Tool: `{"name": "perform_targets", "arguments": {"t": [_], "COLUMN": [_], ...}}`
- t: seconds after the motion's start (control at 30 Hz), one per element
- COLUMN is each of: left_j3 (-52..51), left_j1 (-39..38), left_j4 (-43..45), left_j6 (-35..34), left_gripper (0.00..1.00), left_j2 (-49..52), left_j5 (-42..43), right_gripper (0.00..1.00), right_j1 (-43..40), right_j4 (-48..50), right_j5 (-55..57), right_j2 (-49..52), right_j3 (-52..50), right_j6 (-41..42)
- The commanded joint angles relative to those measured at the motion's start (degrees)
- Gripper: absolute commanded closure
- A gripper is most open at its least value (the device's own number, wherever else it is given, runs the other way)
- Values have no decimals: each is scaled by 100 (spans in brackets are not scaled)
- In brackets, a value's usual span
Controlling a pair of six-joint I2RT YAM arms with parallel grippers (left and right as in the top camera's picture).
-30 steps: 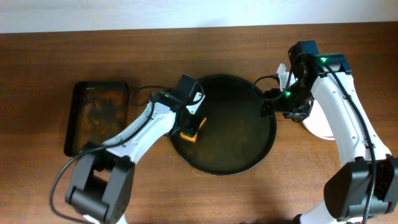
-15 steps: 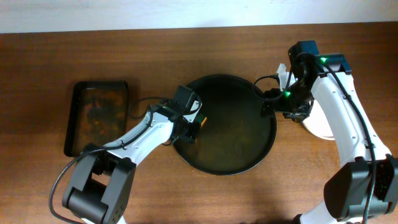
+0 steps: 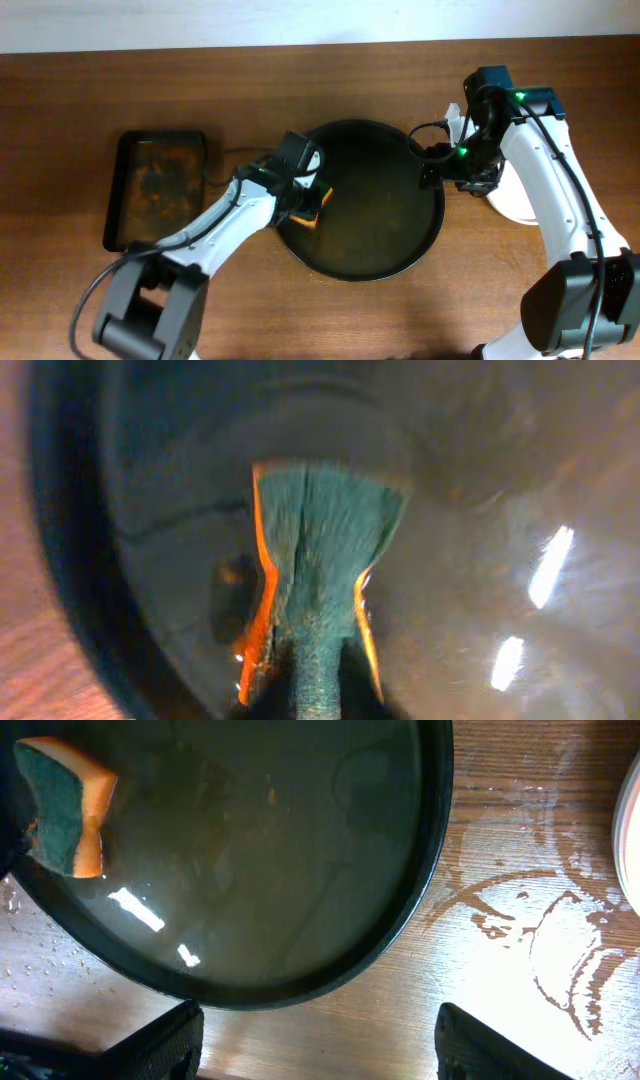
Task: Clean dirty plates on tray and stack at the side
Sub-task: 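Wipe the round black tray's surface with the sponge in the left gripper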
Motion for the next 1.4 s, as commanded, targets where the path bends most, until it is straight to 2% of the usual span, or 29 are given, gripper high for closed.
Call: {"name": "perform_targets", "arguments": {"t": [0.0,0.37,0.43,0.47,0.57,0.7,0.77,0.93,1.1,1.23,1.37], "left_j3": [133,57,57,57,234,568,568,501,501,501,501], "left_j1": [15,-210,-210,-210,-210,-157,17,538,946,1241,1652], "left_j4": [0,-9,7,15,4,76,223,249,330,330,153], "left_j6": [-28,-26,-26,-26,-28,-28,-28,-28,-37,-50,-168], "left_gripper": [75,75,88,99,99,99,100,99,99,99,100], "left_j2": [-321,688,883,885,756,205,103,356,1119,1580,1637], "left_j5": [-85,101,101,103,149,1318,2168,3235,4398,4380,2922], "right_gripper": [25,25,25,26,25,25,25,25,26,25,25], "right_j1": [26,26,26,26,26,26,26,26,26,26,26], "right_j4": [-17,-15,-20,-20,-22,-42,-70,-68,-68,-70,-68], "right_j5": [37,37,37,37,37,146,229,227,227,227,227], "right_j2": [-155,-155,-155,-155,-155,-155,-155,-155,-155,-155,-155], "right_j3": [44,44,44,44,44,44,44,44,44,44,44], "right_j6": [-26,-26,-26,-26,-26,-26,-26,-24,-24,-24,-24]}}
